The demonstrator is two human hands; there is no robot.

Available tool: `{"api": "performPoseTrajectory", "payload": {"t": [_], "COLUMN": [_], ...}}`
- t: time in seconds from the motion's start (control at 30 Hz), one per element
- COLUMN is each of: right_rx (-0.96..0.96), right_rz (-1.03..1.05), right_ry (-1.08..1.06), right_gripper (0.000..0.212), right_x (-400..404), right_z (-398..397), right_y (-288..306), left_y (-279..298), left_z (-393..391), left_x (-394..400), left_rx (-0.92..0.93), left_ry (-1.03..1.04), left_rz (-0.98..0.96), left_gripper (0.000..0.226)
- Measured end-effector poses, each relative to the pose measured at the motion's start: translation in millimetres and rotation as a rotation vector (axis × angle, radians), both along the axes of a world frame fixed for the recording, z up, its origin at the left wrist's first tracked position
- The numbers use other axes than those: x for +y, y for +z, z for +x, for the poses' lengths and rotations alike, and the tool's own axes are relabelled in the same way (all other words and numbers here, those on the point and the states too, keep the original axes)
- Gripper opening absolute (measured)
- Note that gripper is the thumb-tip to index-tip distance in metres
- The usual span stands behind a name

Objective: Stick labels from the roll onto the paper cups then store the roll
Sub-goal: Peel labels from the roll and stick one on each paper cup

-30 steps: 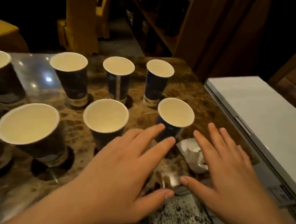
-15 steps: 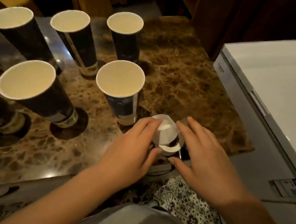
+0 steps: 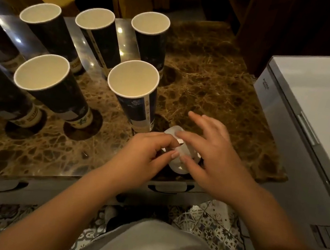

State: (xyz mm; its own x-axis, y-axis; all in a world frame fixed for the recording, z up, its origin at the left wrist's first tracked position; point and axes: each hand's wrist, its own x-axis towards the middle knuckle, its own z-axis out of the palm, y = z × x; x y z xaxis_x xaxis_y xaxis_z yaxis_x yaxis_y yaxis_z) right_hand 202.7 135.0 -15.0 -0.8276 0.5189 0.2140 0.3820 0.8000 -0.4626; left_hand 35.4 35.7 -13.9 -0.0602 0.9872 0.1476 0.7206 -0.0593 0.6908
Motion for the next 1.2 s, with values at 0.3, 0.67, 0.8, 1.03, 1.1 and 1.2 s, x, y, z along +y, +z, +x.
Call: {"api": "performPoseTrajectory", "payload": {"t": [0.3, 0.67, 0.8, 1.03, 1.1, 1.2], "right_rx": [0.091, 0.188, 0.158, 0.162, 0.167, 0.169], "right_rz": [-0.171, 0.183, 0.062, -0.028, -0.02, 0.02], "right_ry": [-0.115, -0.206, -0.225, -0.219, -0.221, -0.232], "right_gripper": [0.012, 0.017, 0.014, 0.029, 0.026, 0.022], "right_x": [16.3, -25.4, -24.7, -21.2, -21.3, -22.2], "right_z": [7.9, -4.6, -14.5, -18.8, -18.6, -19.6], "right_y": [7.2, -21.5, -25.7, -21.1, -21.0, -19.2], "left_y": [-0.6, -0.8, -2.6, -2.8, -3.9, -5.9], "left_z": [-4.2, -4.3, -3.3, -5.6, -6.4, -7.2], "left_x": [-1.6, 6.5, 3.0, -1.0, -1.3, -2.4], "left_rx": [0.08, -0.16, -0.208, -0.048, -0.006, 0.046], "left_ry": [0.07, 0.151, 0.16, 0.055, 0.019, 0.004], "left_rz": [-0.101, -0.151, -0.149, -0.06, -0.031, 0.005], "left_gripper": [0.011, 0.022, 0.037, 0.042, 0.042, 0.042]}}
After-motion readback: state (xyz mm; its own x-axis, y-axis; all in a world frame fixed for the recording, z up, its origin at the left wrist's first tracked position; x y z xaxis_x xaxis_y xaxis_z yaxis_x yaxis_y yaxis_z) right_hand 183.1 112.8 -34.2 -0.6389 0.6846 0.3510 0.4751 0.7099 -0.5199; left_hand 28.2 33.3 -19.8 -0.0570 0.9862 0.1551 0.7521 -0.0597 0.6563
